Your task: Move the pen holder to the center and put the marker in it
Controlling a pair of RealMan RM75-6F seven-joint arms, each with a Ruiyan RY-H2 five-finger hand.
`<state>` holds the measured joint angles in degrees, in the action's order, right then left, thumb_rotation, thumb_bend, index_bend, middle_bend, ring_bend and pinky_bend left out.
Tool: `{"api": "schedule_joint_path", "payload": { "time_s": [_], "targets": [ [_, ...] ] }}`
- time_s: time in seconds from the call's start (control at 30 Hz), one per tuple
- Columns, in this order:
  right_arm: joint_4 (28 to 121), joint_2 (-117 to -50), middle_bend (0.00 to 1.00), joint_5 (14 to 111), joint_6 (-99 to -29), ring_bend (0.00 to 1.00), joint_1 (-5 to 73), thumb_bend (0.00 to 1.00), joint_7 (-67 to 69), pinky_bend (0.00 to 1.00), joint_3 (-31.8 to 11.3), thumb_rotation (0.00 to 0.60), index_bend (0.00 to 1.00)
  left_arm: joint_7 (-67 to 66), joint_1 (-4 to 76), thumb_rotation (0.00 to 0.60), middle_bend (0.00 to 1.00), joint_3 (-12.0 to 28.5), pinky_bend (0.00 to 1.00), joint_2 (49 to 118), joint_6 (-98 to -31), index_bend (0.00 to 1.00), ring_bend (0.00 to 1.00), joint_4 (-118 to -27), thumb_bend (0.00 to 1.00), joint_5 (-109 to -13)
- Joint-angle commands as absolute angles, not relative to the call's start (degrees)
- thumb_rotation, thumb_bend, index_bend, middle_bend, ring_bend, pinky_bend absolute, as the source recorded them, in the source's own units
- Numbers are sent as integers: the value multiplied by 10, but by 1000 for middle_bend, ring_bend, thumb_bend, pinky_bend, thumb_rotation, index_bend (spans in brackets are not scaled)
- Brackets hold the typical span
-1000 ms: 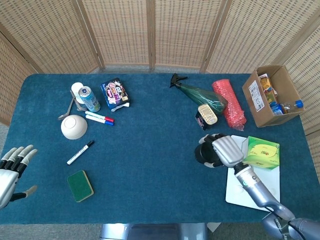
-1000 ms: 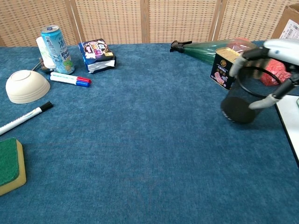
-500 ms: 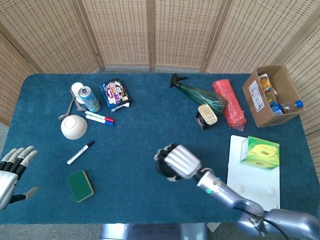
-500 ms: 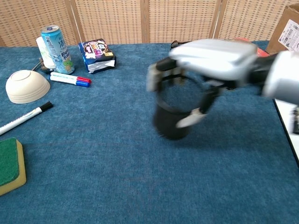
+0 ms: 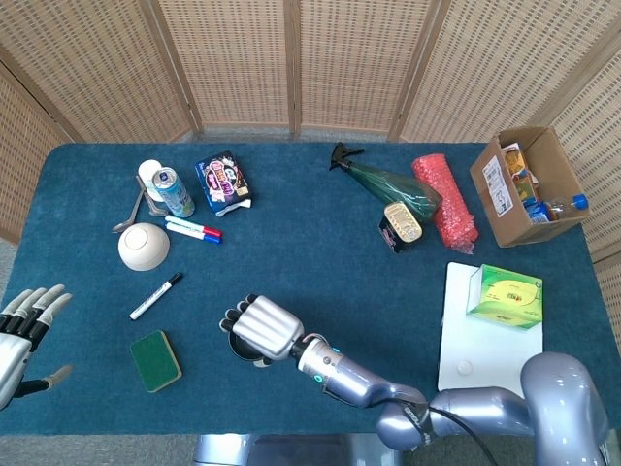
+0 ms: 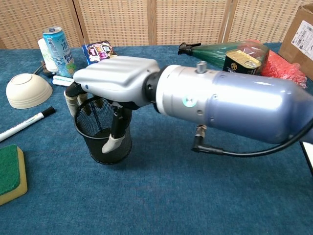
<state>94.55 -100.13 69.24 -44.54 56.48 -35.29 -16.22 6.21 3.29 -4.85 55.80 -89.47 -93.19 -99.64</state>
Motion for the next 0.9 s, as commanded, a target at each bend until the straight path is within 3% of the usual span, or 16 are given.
{"api": "schedule_joint_path", "payload": {
  "time_s": [0.03, 0.23, 0.33, 0.47, 0.53, 0.63, 0.9],
  "targets": [
    [921, -1024, 498, 656, -451, 428, 583, 0, -375, 400, -164, 600, 496, 70, 34, 600, 0, -48, 0, 556, -896, 31, 0, -927, 43, -995],
    [881, -1043, 488, 615, -459, 427, 600, 0, -382, 401, -165, 600, 472, 77, 35, 600, 0, -47, 0, 555, -897, 31, 0, -925, 43, -996],
    [878, -1041, 433, 597, -463, 404, 604, 0, -388, 400, -162, 600, 313, 78, 35, 600, 0, -47, 0, 554, -897, 31, 0, -925, 42, -996],
    [895, -1027, 227, 561, -461, 313, 608, 0, -392, 398, -159, 600, 55, 78, 34, 600, 0, -47, 0, 554, -899, 32, 0, -925, 43, -996],
    [903, -1019, 141, 553, -463, 250, 610, 0, -393, 393, -156, 600, 6, 79, 34, 600, 0, -47, 0, 553, -901, 32, 0, -925, 42, -996],
    [915, -1010, 71, 548, -469, 184, 611, 0, -392, 386, -153, 600, 0, 79, 33, 600, 0, -46, 0, 553, -903, 32, 0, -925, 43, -996],
    [990, -956, 1, 573, -509, 37, 588, 0, -374, 316, -140, 600, 0, 84, 32, 600, 0, -47, 0, 551, -904, 32, 0, -924, 42, -996]
  ]
}}
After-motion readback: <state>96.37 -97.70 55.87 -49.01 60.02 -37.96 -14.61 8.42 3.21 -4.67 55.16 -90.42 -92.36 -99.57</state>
